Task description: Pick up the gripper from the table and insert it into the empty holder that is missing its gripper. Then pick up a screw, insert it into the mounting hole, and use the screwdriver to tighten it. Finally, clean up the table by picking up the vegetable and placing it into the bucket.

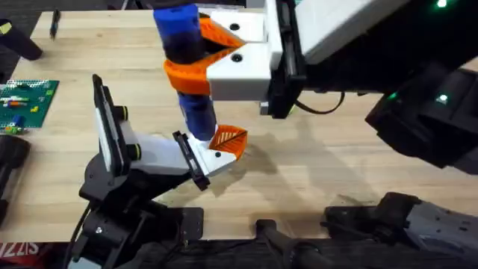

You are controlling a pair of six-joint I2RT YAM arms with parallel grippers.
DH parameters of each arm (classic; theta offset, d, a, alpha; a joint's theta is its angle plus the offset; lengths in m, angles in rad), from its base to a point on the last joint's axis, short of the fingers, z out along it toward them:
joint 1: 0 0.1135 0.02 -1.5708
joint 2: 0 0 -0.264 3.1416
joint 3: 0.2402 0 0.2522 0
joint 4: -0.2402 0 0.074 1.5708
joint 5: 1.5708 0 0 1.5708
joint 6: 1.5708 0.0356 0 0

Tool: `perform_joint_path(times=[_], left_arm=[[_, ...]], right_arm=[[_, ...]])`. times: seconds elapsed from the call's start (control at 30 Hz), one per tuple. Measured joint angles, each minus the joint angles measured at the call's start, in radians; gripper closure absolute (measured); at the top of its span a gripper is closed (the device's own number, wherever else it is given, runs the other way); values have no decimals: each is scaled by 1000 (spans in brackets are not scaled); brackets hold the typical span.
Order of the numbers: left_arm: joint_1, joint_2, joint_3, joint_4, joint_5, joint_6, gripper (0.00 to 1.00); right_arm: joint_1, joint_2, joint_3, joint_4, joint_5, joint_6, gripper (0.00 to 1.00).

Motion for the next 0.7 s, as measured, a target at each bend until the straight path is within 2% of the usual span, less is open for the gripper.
perform_joint_path(times=[0.7], left_arm=[[0, 0, 0, 0, 0, 0, 982]], right_arm=[[0, 0, 0, 19, 0, -50, 957]])
